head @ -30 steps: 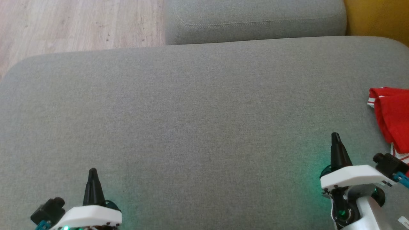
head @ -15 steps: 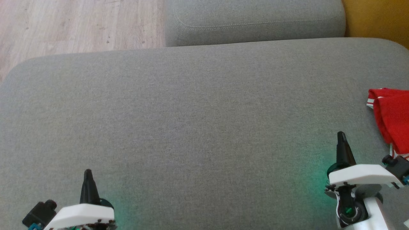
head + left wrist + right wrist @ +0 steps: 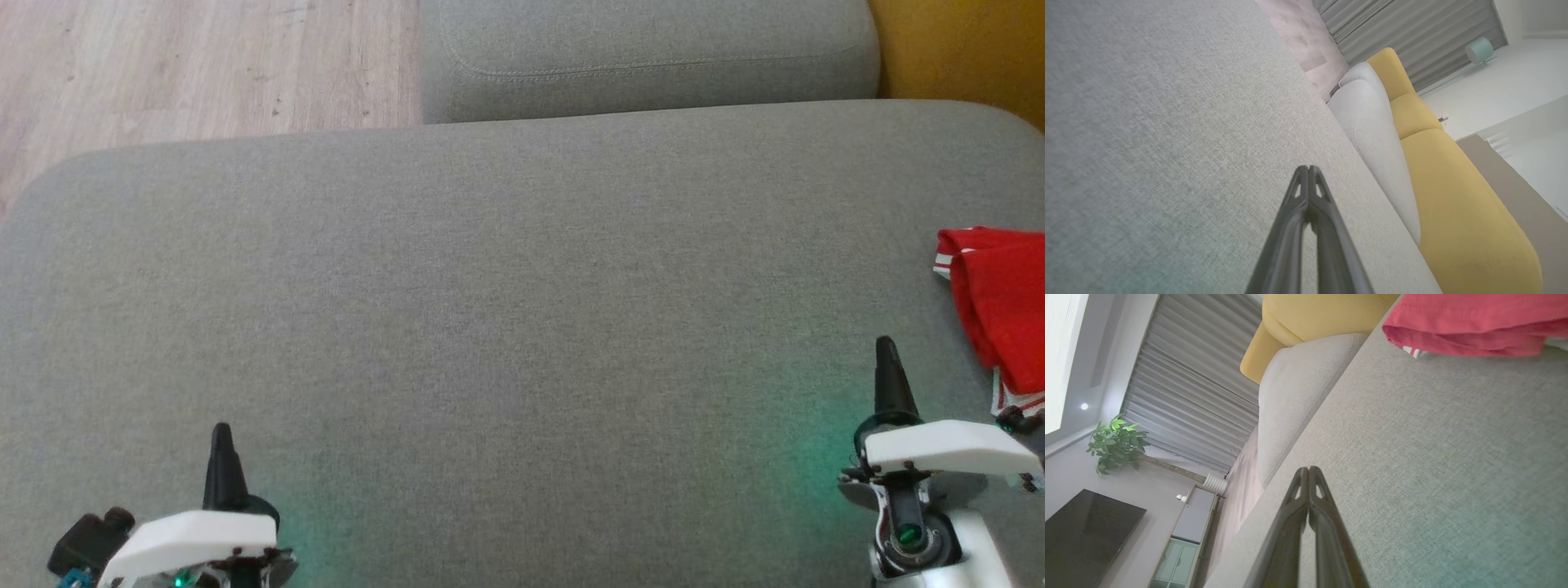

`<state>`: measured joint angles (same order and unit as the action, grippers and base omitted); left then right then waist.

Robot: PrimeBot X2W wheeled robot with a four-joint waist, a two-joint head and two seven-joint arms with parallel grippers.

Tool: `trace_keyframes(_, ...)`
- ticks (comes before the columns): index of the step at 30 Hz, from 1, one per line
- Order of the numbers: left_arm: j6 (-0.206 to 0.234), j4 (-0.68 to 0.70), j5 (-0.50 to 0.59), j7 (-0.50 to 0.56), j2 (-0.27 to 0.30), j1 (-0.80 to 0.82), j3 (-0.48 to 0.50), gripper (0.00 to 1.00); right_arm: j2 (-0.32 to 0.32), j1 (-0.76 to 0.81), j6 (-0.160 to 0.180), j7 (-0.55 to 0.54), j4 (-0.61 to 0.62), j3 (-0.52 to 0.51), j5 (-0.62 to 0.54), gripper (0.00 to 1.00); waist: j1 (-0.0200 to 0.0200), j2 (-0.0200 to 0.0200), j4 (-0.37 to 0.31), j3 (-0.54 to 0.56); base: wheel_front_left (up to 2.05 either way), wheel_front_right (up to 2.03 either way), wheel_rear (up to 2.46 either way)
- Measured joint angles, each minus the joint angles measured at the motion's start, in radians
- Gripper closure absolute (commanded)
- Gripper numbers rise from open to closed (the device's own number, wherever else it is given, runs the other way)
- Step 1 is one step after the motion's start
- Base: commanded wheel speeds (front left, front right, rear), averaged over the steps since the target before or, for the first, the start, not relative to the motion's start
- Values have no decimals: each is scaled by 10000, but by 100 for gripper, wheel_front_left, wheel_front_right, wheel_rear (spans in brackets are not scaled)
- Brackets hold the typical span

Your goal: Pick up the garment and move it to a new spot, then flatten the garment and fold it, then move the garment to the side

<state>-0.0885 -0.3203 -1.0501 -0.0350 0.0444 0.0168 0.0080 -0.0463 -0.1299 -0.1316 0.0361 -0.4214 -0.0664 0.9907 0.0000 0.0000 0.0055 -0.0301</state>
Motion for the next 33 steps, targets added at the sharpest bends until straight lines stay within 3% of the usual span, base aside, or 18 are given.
trace_keyframes(33,-174,222,-3421,878,-6,206,466,100,2,227,2,-894,844,-395,3753,100,0,0,-34,169,0,0,0)
